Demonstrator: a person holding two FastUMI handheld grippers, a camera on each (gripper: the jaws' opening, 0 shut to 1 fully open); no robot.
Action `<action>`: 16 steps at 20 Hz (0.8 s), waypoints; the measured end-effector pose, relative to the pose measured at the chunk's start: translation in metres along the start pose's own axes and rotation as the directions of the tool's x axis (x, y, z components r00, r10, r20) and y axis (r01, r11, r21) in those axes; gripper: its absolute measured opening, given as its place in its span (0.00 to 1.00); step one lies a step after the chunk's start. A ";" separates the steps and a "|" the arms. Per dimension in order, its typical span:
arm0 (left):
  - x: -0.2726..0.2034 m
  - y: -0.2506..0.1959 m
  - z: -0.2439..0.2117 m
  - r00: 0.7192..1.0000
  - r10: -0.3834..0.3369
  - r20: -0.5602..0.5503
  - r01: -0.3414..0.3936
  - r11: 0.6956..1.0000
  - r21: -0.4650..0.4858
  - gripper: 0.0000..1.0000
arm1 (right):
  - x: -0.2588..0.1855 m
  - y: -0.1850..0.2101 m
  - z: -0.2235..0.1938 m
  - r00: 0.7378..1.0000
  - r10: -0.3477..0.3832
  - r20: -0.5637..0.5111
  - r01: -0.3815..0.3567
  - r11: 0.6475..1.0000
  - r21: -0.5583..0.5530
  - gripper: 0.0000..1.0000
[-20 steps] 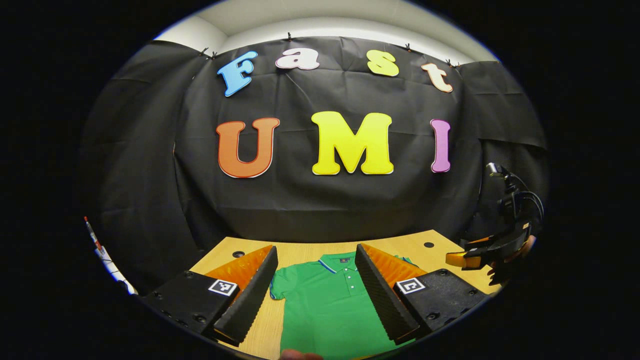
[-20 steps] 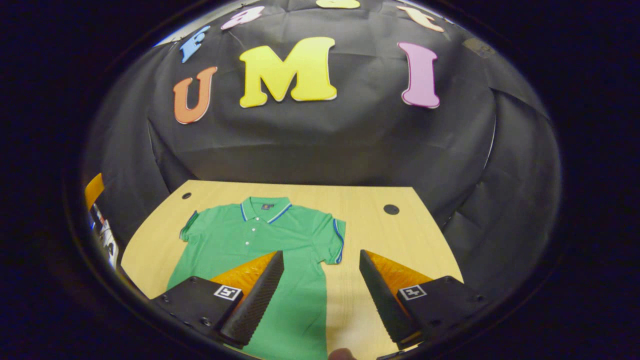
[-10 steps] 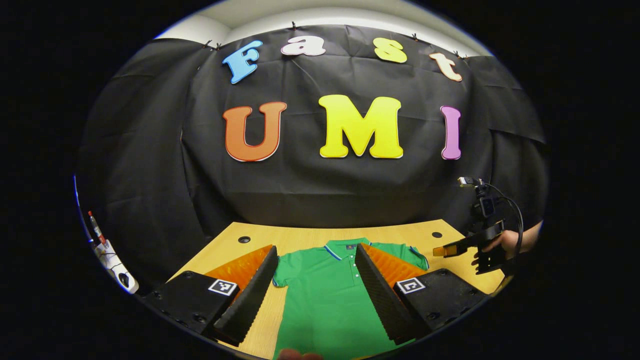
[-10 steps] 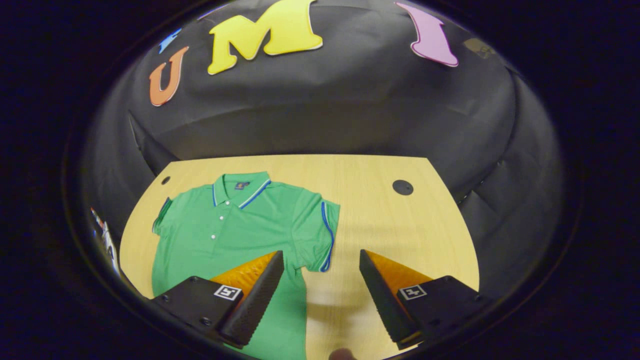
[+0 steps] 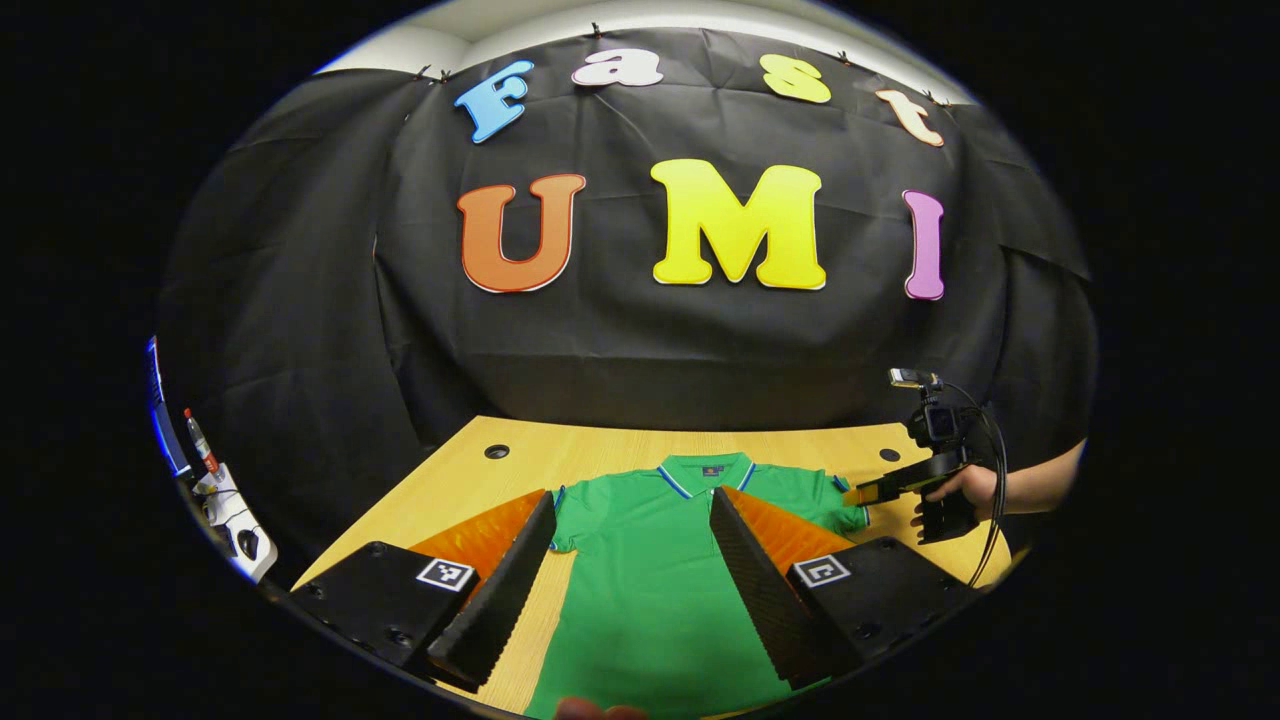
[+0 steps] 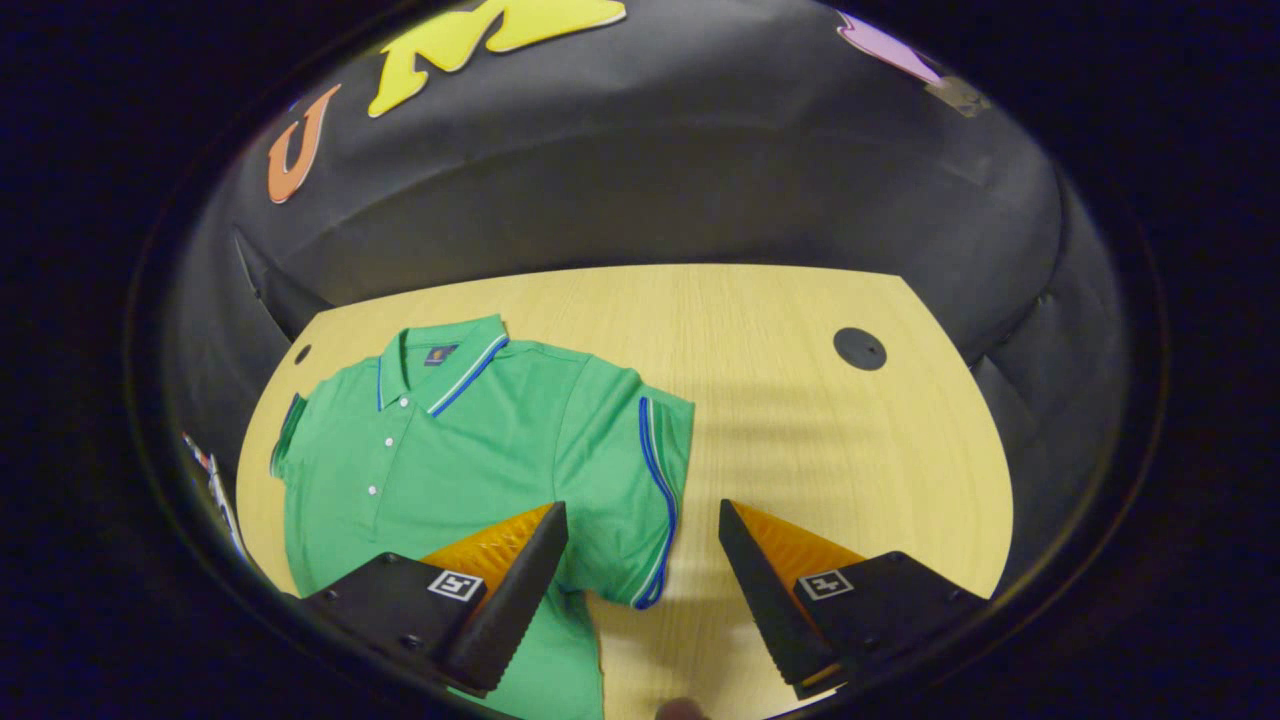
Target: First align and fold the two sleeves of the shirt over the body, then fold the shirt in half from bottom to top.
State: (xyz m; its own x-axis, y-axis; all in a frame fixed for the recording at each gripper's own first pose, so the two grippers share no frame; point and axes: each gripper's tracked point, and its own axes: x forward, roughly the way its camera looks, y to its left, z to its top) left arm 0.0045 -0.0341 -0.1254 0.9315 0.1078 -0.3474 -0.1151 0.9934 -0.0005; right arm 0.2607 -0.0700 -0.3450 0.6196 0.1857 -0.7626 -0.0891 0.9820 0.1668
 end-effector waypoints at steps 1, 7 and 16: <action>0.002 -0.002 -0.003 1.000 0.001 -0.011 -0.001 1.000 -0.001 1.00 | 0.007 -0.001 0.001 1.000 -0.001 -0.002 0.001 1.000 -0.001 0.98; 0.004 0.003 -0.012 0.999 0.021 -0.044 -0.021 1.000 0.014 1.00 | 0.031 -0.009 -0.003 0.999 -0.015 -0.033 0.015 1.000 -0.002 0.60; -0.005 0.012 -0.009 0.997 0.061 -0.042 -0.059 0.998 0.038 1.00 | 0.029 -0.006 0.007 0.998 0.051 -0.029 -0.049 0.997 0.067 0.02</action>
State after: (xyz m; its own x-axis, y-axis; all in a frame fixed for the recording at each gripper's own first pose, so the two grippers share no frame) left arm -0.0043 -0.0229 -0.1324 0.9076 0.1660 -0.3855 -0.1568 0.9861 0.0553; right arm 0.2842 -0.0706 -0.3638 0.5911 0.2370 -0.7710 -0.0674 0.9670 0.2456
